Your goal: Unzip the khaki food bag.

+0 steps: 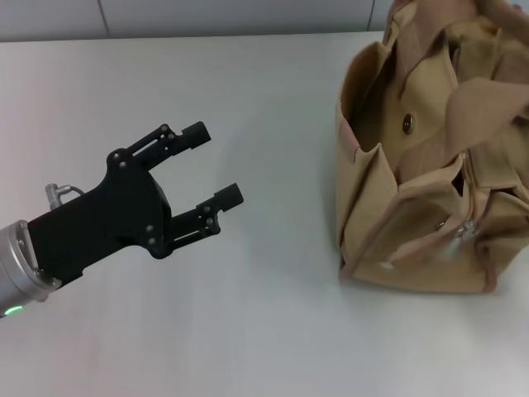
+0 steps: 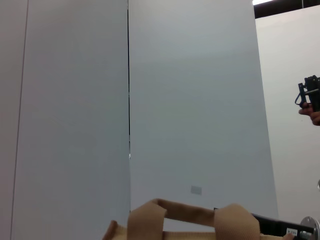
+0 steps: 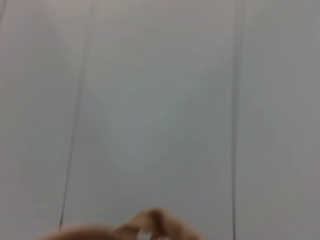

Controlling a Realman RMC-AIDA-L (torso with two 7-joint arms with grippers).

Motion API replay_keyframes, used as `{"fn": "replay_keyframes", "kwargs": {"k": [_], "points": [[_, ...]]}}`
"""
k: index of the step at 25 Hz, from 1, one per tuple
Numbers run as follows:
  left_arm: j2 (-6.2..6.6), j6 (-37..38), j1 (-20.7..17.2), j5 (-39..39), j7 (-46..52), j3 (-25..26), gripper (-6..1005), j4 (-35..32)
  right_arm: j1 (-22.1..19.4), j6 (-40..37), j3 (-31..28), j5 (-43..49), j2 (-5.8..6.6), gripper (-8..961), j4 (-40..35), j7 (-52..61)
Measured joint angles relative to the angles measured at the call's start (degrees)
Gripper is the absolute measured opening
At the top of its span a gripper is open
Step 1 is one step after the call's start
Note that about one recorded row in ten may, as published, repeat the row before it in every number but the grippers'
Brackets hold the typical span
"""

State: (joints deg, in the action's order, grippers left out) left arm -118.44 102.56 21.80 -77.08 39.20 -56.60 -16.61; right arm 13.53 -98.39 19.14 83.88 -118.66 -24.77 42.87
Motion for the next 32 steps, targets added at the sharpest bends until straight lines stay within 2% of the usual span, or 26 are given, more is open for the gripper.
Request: {"fn": "replay_keyframes", "kwargs": {"k": [5, 9, 13, 18, 22, 25, 32], "points": [[0.06, -0.4, -0.1, 0.1, -0.1, 0.4, 785, -0.2, -0.9, -1.7, -1.8, -0.3, 0.05, 795, 0.3, 5.9], [0.08, -0.7, -0.1, 0.1, -0.1, 0.4, 785, -0.2, -1.4, -1.7, -8.9, -0.9, -0.45, 795, 0.9, 6.8], [0.08, -1.9, -0.1, 0.1, -0.4, 0.5, 785, -0.3, 0.5, 4.4, -13.7, -0.9, -0.54, 795, 2.6, 2.9], [0.05, -2.7, -0.4, 0.0, -0.4, 0.0, 785, -0.2, 6.3, 14.5, -16.5, -1.0, -0.45, 794, 6.4, -5.2], [-0.34, -5.4, -0.1, -0.1, -0.5, -3.3, 785, 0.2, 11.5, 20.9, -13.9, 0.8, -0.48, 794, 9.0, -6.7], [-0.70, -7.7, 1.3, 0.1, -0.6, -7.0, 785, 1.3, 15.0, 24.5, -8.5, 1.8, -0.57, 794, 10.5, -6.7], [-0.74, -9.6, 6.0, 0.4, -0.7, -10.6, 785, 5.7, 23.1, 34.5, 6.3, 1.9, -0.58, 794, 12.9, -2.8]]}}
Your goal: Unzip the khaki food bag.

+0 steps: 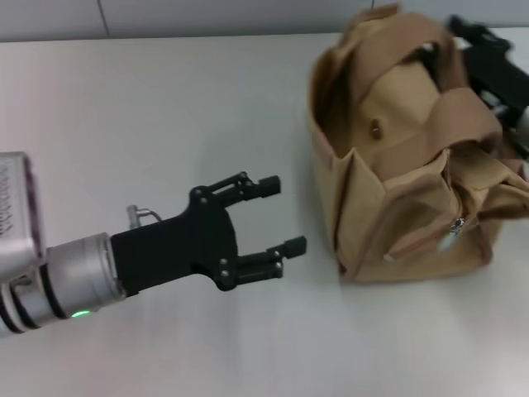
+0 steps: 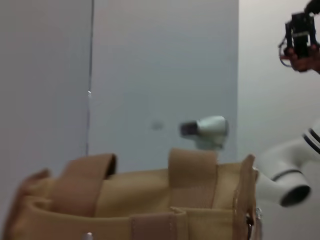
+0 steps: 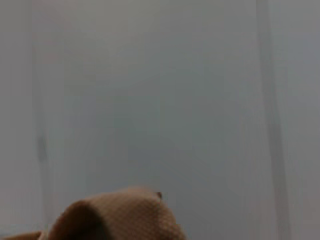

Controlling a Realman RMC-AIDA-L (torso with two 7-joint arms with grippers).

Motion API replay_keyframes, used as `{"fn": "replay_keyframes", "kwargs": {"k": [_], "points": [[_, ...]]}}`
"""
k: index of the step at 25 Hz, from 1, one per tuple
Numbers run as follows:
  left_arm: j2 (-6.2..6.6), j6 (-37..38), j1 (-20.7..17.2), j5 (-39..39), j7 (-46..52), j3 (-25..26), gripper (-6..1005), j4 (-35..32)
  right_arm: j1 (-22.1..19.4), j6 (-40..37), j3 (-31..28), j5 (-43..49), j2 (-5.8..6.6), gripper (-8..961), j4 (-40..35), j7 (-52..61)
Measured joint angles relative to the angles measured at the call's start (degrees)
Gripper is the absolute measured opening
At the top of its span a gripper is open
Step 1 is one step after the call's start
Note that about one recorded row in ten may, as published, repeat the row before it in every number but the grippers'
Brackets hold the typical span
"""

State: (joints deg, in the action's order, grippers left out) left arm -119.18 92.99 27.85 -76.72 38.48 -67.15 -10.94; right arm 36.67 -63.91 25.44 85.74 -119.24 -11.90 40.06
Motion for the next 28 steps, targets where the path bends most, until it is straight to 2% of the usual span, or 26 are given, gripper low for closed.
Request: {"fn": "replay_keyframes", "kwargs": {"k": [4, 5, 9, 12, 15, 17, 18, 20, 21, 24, 25, 26, 27, 28], "points": [[0.00, 0.0, 0.0, 0.0, 0.0, 0.0, 784, 0.0, 3.3, 1.0, 4.6, 0.0, -0.20, 794, 0.1, 1.6], [-0.01, -0.8, 1.4, 0.0, -0.1, -1.0, 784, 1.3, 4.0, 0.9, 5.4, 0.0, -0.22, 794, 0.1, 1.7], [-0.01, -0.6, 0.7, 0.1, -0.1, -0.6, 784, 0.8, 6.6, 1.1, 9.2, 0.0, -0.12, 795, 0.1, 3.5], [-0.01, -0.5, 0.4, 0.1, -0.1, -0.6, 784, 0.7, 8.6, 1.3, 14.5, 0.0, -0.09, 795, 0.1, 4.7], [-0.01, -0.6, 0.4, 0.2, -0.1, -0.9, 784, 0.8, 9.6, 1.2, 17.5, -0.2, -0.22, 795, -0.3, 4.6], [0.00, -0.6, 0.4, 0.2, -0.1, -0.8, 784, 0.8, 9.2, 0.3, 17.4, -0.7, -0.29, 794, -1.4, 4.6], [-0.01, -0.5, 0.3, 0.2, -0.1, -0.7, 784, 0.8, 8.1, -0.9, 17.2, -1.8, -0.30, 794, -2.4, 5.1], [0.02, -0.3, 0.0, 0.2, -0.1, -0.4, 784, 0.6, 3.0, -6.0, 17.1, -7.8, -0.11, 794, -6.2, 6.8], [0.02, -0.3, 0.0, 0.2, -0.1, -0.4, 784, 0.6, 3.0, -6.0, 17.1, -7.8, -0.11, 794, -6.2, 6.8], [0.07, -0.2, -0.1, 0.2, -0.1, -0.2, 784, 0.5, -4.7, -13.6, 17.1, -14.0, 0.04, 795, -10.5, 9.7], [0.10, -0.2, -0.1, 0.2, -0.1, -0.1, 784, 0.5, -9.6, -18.8, 17.1, -15.3, 0.09, 795, -12.9, 11.6], [0.20, -0.3, -0.1, 0.2, -0.1, 0.2, 784, 0.4, -12.2, -21.3, 17.2, -15.3, 0.11, 795, -13.8, 12.0], [0.20, -0.3, -0.1, 0.2, -0.1, 0.2, 784, 0.4, -12.2, -21.3, 17.2, -15.3, 0.11, 795, -13.8, 12.0], [0.29, -0.3, -0.1, 0.2, -0.1, 0.5, 784, 0.2, -16.7, -25.5, 17.4, -15.1, 0.11, 795, -14.5, 11.3]]}}
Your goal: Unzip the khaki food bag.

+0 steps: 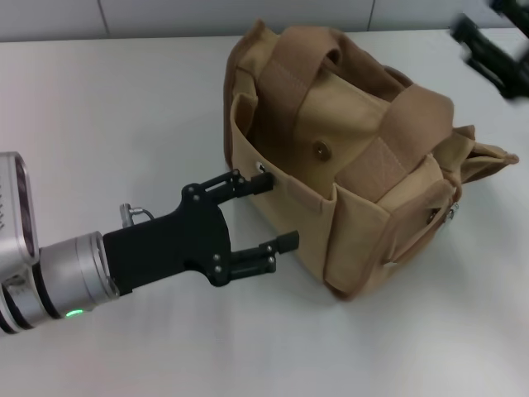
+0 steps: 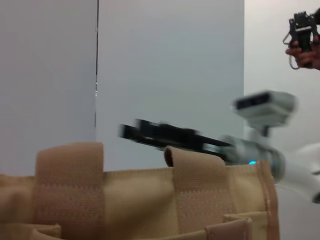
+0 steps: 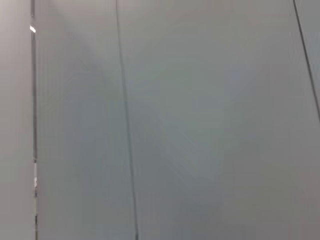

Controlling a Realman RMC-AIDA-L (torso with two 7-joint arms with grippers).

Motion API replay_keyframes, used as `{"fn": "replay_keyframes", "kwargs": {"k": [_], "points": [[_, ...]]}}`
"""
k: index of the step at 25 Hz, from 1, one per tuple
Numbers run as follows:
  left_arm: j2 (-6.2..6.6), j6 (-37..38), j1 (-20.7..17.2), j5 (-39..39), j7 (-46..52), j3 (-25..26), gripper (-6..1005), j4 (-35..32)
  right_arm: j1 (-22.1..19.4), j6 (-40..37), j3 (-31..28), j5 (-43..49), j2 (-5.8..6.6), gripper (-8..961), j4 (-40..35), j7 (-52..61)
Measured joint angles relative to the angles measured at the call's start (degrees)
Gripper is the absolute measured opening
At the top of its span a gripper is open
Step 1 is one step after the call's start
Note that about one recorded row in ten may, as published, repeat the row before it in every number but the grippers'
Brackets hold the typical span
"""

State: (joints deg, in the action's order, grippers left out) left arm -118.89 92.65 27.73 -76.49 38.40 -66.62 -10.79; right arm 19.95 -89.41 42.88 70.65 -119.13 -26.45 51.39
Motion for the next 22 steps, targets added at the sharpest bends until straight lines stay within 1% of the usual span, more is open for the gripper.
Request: {"fn": "replay_keyframes", "kwargs": {"k": [1, 2, 5, 6, 7, 8, 11, 12, 15, 16, 17, 18, 21, 22], "points": [[0.00, 0.0, 0.0, 0.0, 0.0, 0.0, 784, 0.0, 0.0, 0.0, 0.0, 0.0, 0.00, 795, 0.0, 0.0], [0.05, -0.1, -0.1, 0.0, 0.0, 0.3, 784, -0.4, -4.6, -3.2, 0.0, 0.2, -0.02, 795, 0.3, -2.7], [0.12, -0.1, -0.5, 0.0, 0.0, 0.5, 784, -1.1, -10.3, -7.0, -0.6, 0.1, -0.02, 795, 1.6, -5.4], [0.12, -0.1, -0.5, 0.0, 0.0, 0.5, 784, -1.1, -10.3, -7.0, -0.6, 0.1, -0.02, 794, 1.6, -5.4], [0.15, -0.2, -0.6, 0.0, 0.0, 0.7, 784, -1.2, -13.3, -9.4, -1.5, 0.1, 0.06, 794, 2.1, -5.8], [0.15, -0.2, -0.6, 0.0, 0.0, 0.7, 784, -1.2, -13.3, -9.4, -1.5, 0.1, 0.06, 794, 2.1, -5.8], [0.26, -0.1, -0.9, 0.0, 0.0, 1.4, 784, -1.4, -16.3, -12.0, -2.4, 0.7, 0.10, 794, 2.5, -5.8], [0.30, -0.1, -1.1, 0.0, 0.0, 1.6, 784, -1.7, -17.2, -12.1, -2.5, 3.2, 0.13, 794, 2.9, -5.6], [0.33, 0.0, -1.6, 0.0, 0.2, 1.9, 784, -2.5, -16.6, -10.2, -2.6, 5.8, 0.12, 794, 3.6, -5.6], [0.32, 0.0, -1.7, 0.0, 0.3, 1.9, 784, -2.9, -15.8, -8.3, -2.6, 7.0, 0.07, 794, 4.0, -5.8], [0.32, 0.1, -2.0, 0.0, 0.5, 2.0, 784, -3.2, -13.7, -4.8, -2.4, 7.5, -0.10, 794, 4.6, -6.1], [0.32, 0.1, -2.0, 0.0, 0.5, 2.0, 784, -3.2, -13.7, -4.8, -2.4, 7.5, -0.10, 794, 4.6, -6.1], [0.31, 0.2, -2.5, 0.0, 0.5, 2.2, 783, -3.4, -8.9, 0.3, -2.3, 7.6, -0.17, 795, 6.1, -6.4], [0.28, 0.2, -2.6, 0.0, 0.5, 2.4, 783, -3.4, -5.0, 3.7, -2.5, 7.6, -0.16, 795, 7.5, -6.6]]}}
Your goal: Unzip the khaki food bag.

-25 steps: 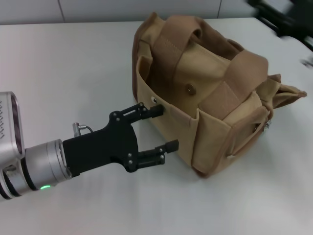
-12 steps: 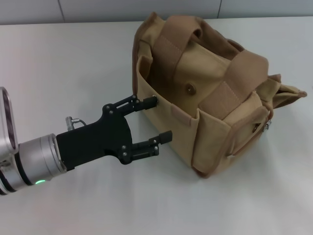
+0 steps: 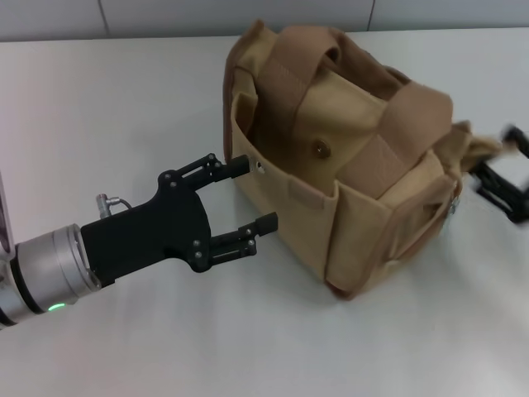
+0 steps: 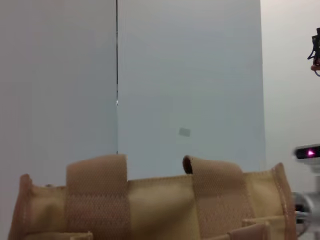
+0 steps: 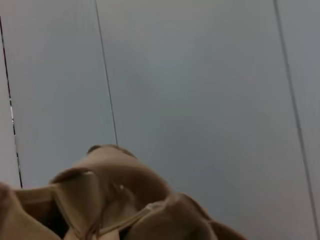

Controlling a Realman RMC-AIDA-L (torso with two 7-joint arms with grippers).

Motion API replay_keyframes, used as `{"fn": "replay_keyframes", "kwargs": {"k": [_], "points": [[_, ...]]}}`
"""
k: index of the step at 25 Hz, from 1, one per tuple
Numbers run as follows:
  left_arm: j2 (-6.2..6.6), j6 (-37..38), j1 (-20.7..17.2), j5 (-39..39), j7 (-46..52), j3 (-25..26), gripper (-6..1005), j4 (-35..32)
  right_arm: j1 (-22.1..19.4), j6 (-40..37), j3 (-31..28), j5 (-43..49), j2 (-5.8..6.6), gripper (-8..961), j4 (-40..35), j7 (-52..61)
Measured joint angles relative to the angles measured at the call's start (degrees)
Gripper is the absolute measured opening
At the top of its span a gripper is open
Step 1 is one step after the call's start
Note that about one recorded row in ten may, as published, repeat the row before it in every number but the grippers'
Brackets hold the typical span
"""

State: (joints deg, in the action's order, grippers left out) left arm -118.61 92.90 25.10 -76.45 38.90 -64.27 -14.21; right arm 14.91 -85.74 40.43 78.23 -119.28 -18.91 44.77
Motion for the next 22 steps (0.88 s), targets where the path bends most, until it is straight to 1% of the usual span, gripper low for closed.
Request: {"fn": "replay_keyframes", "kwargs": {"k": [1, 6, 7, 8, 9, 12, 13, 14, 15, 16, 18, 20, 22], "points": [[0.00, 0.0, 0.0, 0.0, 0.0, 0.0, 783, 0.0, 0.0, 0.0, 0.0, 0.0, 0.00, 795, 0.0, 0.0], [-0.04, 0.8, -0.3, 0.0, 0.1, 0.2, 783, 0.0, 7.6, 8.2, -0.6, -1.0, -0.23, 794, 1.9, 0.0], [-0.04, 0.8, -0.3, 0.0, 0.1, 0.2, 783, 0.0, 7.6, 8.2, -0.6, -1.0, -0.23, 794, 1.9, 0.0], [-0.04, 0.9, -0.4, 0.0, 0.1, 0.3, 783, 0.0, 9.5, 9.9, -1.1, -1.2, -0.23, 793, 2.1, -0.1], [-0.04, 1.0, -0.5, 0.0, 0.1, 0.5, 783, 0.0, 9.5, 9.9, -1.1, -1.2, -0.23, 793, 2.1, -0.1], [0.02, 1.1, -0.6, 0.0, 0.1, 0.7, 783, 0.0, 12.1, 12.4, -2.2, -1.3, -0.19, 792, 1.8, -0.3], [0.03, 1.3, -0.6, 0.0, 0.1, 0.8, 783, 0.0, 14.5, 14.7, -2.5, -1.3, -0.09, 791, 1.7, -0.4], [0.03, 1.3, -0.6, 0.0, 0.1, 0.8, 783, 0.0, 14.5, 14.7, -2.5, -1.3, -0.09, 791, 1.7, -0.4], [0.04, 1.4, -0.6, 0.0, 0.1, 0.8, 783, 0.0, 16.7, 17.2, -2.3, -1.3, -0.04, 791, 1.7, -0.5], [0.04, 1.4, -0.6, 0.0, 0.1, 0.8, 783, 0.0, 16.7, 17.2, -2.3, -1.3, -0.04, 791, 1.7, -0.5], [0.04, 1.4, -0.8, 0.0, 0.1, 0.8, 783, 0.0, 19.1, 20.1, -2.0, -1.3, -0.03, 791, 1.9, -1.0], [0.05, 1.8, -1.1, 0.0, 0.1, 0.8, 783, 0.0, 20.8, 21.1, -2.4, -1.4, -0.15, 790, 2.2, -2.1], [0.05, 2.1, -1.2, 0.0, 0.1, 0.8, 783, 0.0, 20.4, 19.8, -2.5, -1.7, -0.17, 790, 2.1, -2.0]]}}
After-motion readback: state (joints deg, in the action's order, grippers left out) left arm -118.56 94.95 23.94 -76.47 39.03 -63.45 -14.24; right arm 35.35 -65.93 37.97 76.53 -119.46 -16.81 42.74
